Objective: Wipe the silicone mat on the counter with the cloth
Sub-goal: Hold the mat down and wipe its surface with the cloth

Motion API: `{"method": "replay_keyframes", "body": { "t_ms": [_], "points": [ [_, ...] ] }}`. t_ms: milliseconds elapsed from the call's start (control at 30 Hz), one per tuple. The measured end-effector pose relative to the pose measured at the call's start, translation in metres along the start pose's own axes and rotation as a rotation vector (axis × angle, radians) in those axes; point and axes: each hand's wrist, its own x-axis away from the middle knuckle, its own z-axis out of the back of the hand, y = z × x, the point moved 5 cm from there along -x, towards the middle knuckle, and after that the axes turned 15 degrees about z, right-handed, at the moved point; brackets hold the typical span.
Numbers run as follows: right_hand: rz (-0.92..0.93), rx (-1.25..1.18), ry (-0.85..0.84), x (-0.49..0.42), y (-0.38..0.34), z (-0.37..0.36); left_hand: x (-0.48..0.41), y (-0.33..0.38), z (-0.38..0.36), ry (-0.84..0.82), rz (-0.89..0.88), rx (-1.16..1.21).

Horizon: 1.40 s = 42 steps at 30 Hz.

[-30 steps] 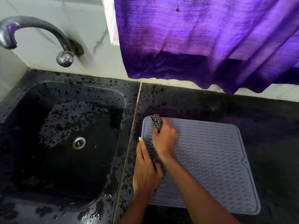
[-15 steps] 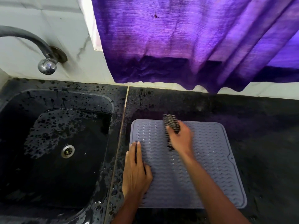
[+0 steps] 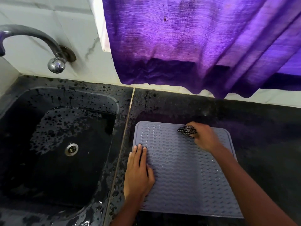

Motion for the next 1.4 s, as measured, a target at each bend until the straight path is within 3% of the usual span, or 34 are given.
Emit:
{"method": "replay_keyframes", "body": {
  "t_ms": [533,733,867,967,1167,1400],
  "points": [
    [0.276,-0.134,-0.168,-0.094,-0.124,-0.065,0.0,0.002,-0.003,-0.033,0.001,-0.004],
    [0.298,-0.387,-0.01,-0.095,-0.144,-0.063,0.0,0.0,-0.004,-0.026,0.007,0.012],
    [0.275,-0.411,0.117,-0.065,-0.109,-0.03,0.0,-0.001,-0.003,-0.01,-0.003,0.041],
    [0.281,-0.218,0.195,-0.035,-0.052,0.002,0.0,0.0,-0.002,0.016,-0.008,0.079],
    [0.058,0.057,0.156,0.013,0.054,0.046,0.001,0.001,-0.001,0.018,-0.008,0.065],
    [0.014,0.034,0.143,0.011,0.066,0.024,0.0,0.001,-0.001,0.021,-0.005,0.071]
  ]
}}
